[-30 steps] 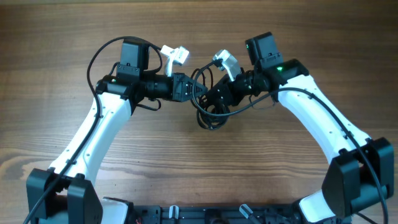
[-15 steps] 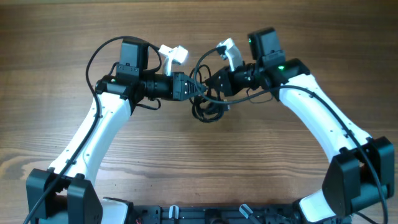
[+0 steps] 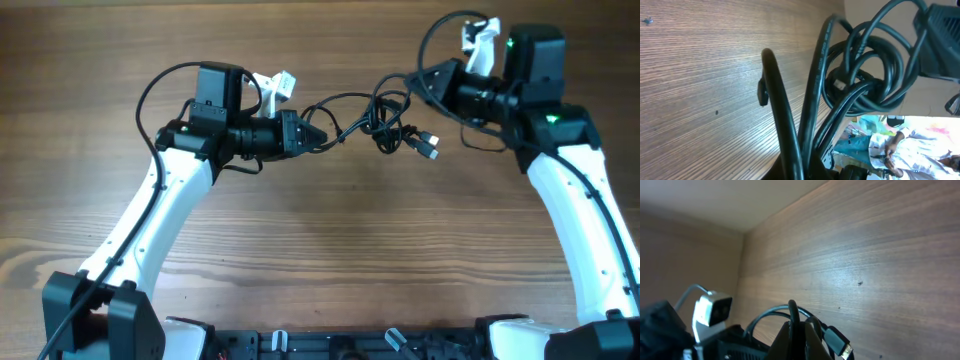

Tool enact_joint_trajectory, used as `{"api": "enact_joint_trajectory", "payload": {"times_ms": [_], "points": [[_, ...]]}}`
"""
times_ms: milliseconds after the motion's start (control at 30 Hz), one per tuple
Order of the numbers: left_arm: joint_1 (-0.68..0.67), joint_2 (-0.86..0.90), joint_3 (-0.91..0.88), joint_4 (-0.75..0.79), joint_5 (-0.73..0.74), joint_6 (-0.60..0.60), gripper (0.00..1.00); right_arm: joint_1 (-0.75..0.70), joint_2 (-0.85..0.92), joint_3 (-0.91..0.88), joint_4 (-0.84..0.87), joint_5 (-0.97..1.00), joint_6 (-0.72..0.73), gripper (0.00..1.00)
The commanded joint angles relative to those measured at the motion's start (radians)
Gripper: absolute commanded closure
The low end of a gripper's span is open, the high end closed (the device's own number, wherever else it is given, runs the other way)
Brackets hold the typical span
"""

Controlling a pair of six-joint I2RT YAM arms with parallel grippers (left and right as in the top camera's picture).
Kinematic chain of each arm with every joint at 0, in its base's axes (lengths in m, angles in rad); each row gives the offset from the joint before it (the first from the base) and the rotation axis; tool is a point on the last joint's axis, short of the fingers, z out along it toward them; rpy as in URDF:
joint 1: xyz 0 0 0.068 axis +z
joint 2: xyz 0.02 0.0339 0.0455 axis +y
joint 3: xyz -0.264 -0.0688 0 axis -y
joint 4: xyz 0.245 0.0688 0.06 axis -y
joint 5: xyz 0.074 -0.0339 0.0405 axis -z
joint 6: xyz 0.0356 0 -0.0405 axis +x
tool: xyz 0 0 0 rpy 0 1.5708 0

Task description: Untangle cables

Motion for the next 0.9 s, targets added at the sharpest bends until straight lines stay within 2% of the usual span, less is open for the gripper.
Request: {"api": "enact_joint_trajectory", "payload": {"times_ms": [0,33,100,233,300,367,467,567,667,700,800,867], "points": [[0.013,-0.013,-0.006,-0.036,-0.089,-0.002,0.96,-0.083,-0.037,0.016,0.123,-0.094,0.089,0.96],[0.013,-0.013,-0.006,-0.04,-0.094,-0.002,0.96,-0.084,-0.037,0.016,0.156,-0.135,0.097,0.96],[0.013,-0.013,-0.006,-0.054,-0.111,-0.002,0.96,-0.083,-0.037,0.016,0.34,-0.324,0.169,0.96],[0.013,-0.013,-0.006,-0.062,-0.129,-0.002,0.96,-0.083,-0.037,0.016,0.754,-0.573,0.401,0.96],[0.013,-0.013,-0.006,-0.061,-0.141,-0.002,0.96,-0.075,-0.037,0.016,0.816,-0.611,0.436,0.96],[0.013,-0.013,-0.006,-0.059,-0.14,-0.002,0.96,-0.06,-0.037,0.015,0.755,-0.615,0.356,0.96],[0.013,-0.013,-0.006,-0.058,-0.14,-0.002,0.96,-0.042,-0.036,0.015,0.502,-0.527,0.166,0.96],[0.013,-0.013,-0.006,-0.058,-0.139,0.011,0.96,-0.007,-0.036,0.015,0.176,-0.26,-0.05,0.96],[0.013,-0.013,-0.006,-0.058,-0.117,0.057,0.96,0.044,-0.032,0.015,0.056,-0.068,-0.194,0.93],[0.013,-0.013,-0.006,-0.058,-0.085,0.094,0.96,0.065,-0.024,0.015,0.033,-0.029,-0.248,0.79],[0.013,-0.013,-0.006,-0.062,0.013,0.177,0.96,0.126,0.021,0.015,-0.013,0.0,-0.386,0.53],[0.013,-0.013,-0.006,-0.068,0.063,0.214,0.96,0.171,0.075,0.015,-0.037,-0.001,-0.475,0.52]]}}
